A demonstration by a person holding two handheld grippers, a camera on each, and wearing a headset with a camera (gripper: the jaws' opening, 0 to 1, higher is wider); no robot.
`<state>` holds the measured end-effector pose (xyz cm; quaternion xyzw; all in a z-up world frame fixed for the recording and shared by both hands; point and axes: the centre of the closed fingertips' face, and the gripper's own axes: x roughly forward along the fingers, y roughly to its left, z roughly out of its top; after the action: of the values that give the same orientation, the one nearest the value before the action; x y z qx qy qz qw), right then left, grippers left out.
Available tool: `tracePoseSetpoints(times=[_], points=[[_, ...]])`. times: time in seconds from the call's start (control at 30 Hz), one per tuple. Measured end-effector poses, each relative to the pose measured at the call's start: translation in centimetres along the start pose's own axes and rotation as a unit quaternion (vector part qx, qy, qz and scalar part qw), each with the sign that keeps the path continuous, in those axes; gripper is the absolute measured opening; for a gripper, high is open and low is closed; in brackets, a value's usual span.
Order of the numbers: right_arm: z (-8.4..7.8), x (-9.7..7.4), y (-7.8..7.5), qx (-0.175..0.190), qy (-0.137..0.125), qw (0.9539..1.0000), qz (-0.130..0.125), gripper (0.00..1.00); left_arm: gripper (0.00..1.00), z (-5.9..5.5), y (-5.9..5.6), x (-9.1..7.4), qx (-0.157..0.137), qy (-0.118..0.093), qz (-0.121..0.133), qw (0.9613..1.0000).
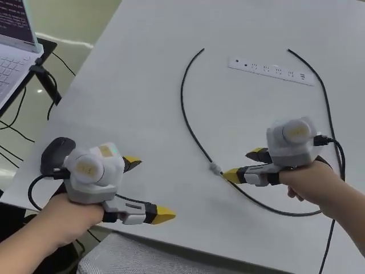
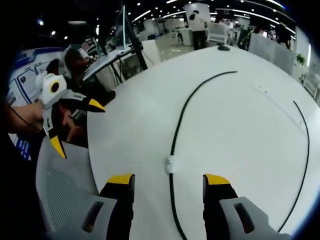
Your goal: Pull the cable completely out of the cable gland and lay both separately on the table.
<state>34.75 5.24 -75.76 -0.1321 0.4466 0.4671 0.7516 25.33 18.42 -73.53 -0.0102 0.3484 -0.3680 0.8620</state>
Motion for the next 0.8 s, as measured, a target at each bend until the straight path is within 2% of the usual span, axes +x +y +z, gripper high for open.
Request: tracePoseSetpoints(times=[0.23,0.4,0.53,0.63,0.8], points=[[-0.2,1.5,0.2,-0.004,0.023,0.9997,0.004,0.47,0.91,-0.5,0.4,0.4,0.003,0.010,0.007,0.9999],[-0.5,2.6,-0.6,-0.005,0.037,0.9993,0.001,0.42,0.90,-1.2,0.5,0.5,-0.002,0.014,0.005,0.9999],[-0.7,3.3,-0.4,-0.010,0.050,0.9987,0.003,0.36,0.91,-1.8,0.6,0.6,0.009,0.027,0.007,0.9996],[-0.8,4.0,-0.5,-0.022,0.060,0.9979,0.002,0.34,0.91,-1.8,0.6,0.6,0.009,0.028,0.006,0.9996],[-1.1,4.6,-0.6,-0.017,0.071,0.9973,0.003,0.27,0.90,-2.2,0.6,0.8,0.014,0.036,0.007,0.9992]])
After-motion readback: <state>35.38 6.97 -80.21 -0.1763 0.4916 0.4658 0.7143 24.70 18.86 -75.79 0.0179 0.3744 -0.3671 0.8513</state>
